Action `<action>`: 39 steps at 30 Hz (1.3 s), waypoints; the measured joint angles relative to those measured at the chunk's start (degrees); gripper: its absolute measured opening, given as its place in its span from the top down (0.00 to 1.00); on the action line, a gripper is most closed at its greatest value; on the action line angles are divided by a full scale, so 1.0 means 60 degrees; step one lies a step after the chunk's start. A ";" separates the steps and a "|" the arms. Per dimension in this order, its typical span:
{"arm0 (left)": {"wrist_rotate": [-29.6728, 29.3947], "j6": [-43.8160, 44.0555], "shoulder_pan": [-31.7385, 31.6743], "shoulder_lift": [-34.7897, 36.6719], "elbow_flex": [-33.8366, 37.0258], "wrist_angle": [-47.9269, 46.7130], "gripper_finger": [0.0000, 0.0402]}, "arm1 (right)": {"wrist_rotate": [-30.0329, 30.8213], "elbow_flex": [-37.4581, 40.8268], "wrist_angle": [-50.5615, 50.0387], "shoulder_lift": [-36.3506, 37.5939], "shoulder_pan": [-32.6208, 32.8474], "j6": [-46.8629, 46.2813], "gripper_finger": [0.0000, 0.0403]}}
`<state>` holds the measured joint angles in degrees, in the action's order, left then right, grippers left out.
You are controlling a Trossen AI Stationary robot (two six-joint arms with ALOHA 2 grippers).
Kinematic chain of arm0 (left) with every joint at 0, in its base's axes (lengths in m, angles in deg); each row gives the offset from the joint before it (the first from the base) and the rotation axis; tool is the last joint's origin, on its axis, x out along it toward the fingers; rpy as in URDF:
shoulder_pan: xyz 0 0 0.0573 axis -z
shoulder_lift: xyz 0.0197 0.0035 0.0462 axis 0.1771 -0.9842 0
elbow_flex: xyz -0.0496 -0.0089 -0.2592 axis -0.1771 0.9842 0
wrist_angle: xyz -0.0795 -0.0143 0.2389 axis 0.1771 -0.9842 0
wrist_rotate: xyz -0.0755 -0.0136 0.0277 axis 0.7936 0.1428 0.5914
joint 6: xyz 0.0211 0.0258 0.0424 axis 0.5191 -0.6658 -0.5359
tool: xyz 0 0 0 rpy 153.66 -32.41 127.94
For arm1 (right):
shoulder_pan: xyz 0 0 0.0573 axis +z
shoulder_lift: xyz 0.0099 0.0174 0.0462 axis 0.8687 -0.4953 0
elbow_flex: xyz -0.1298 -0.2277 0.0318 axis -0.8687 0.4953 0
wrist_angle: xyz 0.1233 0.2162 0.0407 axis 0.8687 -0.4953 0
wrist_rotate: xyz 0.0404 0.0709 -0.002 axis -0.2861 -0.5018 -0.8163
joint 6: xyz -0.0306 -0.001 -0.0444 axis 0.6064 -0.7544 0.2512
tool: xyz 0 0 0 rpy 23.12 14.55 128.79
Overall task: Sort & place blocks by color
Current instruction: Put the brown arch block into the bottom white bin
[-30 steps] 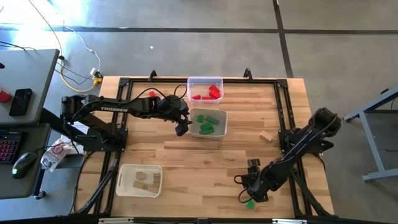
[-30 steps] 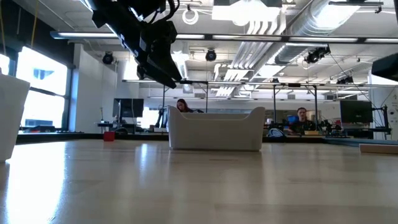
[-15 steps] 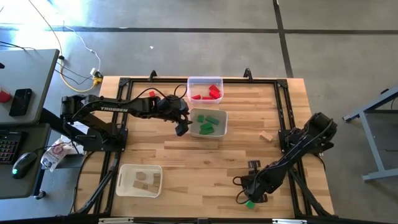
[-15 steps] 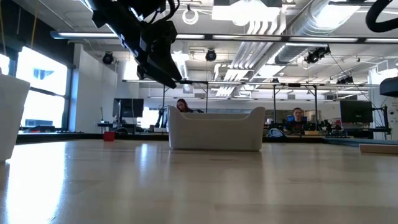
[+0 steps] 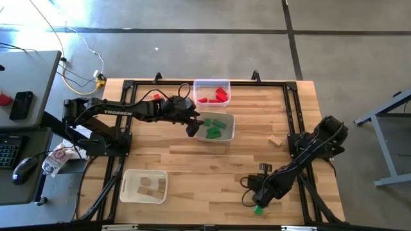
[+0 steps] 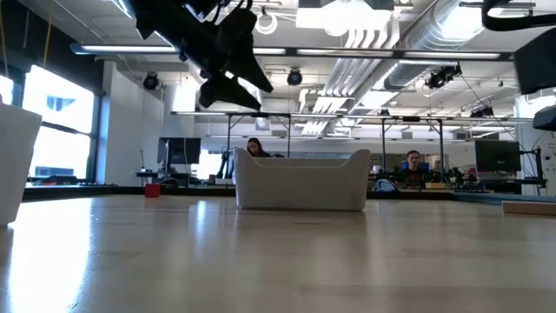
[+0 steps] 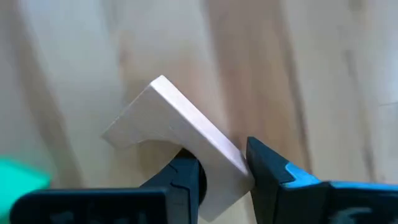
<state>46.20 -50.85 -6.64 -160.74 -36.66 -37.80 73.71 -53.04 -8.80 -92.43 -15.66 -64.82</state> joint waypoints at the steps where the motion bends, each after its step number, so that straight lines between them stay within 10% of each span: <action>1: 0.0000 0.0114 0.0000 0.0000 0.0000 0.0145 0.43 | 0.0128 0.0000 -0.0029 0.0000 -0.0079 -0.0185 0.81; 15: 0.0000 0.1446 0.0000 0.0000 0.0000 0.1258 0.43 | 0.1408 -0.0271 -0.0323 0.0001 -0.2284 0.0133 0.81; 39: 0.0109 0.2825 0.0035 0.0000 -0.0002 0.1262 0.43 | 0.6644 -0.2788 -0.1134 0.0022 -0.4882 0.5271 0.81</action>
<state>46.86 -33.90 -6.43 -160.74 -36.67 -30.22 113.58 -69.77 -15.61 -92.30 -44.95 -33.19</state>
